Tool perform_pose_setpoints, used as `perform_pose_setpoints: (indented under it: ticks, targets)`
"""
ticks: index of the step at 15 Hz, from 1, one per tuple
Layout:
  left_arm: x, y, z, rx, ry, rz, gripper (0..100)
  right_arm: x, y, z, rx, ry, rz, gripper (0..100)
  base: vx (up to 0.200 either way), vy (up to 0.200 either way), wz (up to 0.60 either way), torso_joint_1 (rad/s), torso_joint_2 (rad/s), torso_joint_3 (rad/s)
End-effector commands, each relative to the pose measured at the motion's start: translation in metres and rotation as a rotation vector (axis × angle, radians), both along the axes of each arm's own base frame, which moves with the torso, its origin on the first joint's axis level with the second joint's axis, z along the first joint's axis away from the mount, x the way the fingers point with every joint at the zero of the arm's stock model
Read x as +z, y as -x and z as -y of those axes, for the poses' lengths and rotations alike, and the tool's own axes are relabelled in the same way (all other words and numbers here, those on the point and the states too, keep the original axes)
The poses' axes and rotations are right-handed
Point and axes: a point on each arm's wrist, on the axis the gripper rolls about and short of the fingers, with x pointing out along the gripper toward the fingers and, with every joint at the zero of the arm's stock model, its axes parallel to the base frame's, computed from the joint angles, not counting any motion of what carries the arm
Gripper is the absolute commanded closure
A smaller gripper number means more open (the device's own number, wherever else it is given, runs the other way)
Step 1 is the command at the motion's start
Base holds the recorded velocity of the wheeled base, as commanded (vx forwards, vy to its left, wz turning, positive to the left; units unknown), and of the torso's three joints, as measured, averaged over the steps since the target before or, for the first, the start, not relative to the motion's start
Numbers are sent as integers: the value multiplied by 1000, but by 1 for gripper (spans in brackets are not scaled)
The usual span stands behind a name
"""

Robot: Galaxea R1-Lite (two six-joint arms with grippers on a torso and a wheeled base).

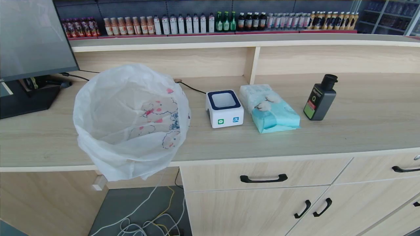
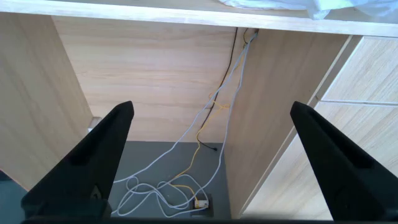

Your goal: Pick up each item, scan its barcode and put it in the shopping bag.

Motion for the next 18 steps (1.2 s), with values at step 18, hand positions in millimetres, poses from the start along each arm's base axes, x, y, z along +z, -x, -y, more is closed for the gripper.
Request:
perform_pose_setpoints:
  ticks: [18]
  targets:
    - [0, 0, 0, -1, 0, 0, 0, 48, -137, -31, 177, 79, -66, 0, 0, 0, 0, 0, 0, 0]
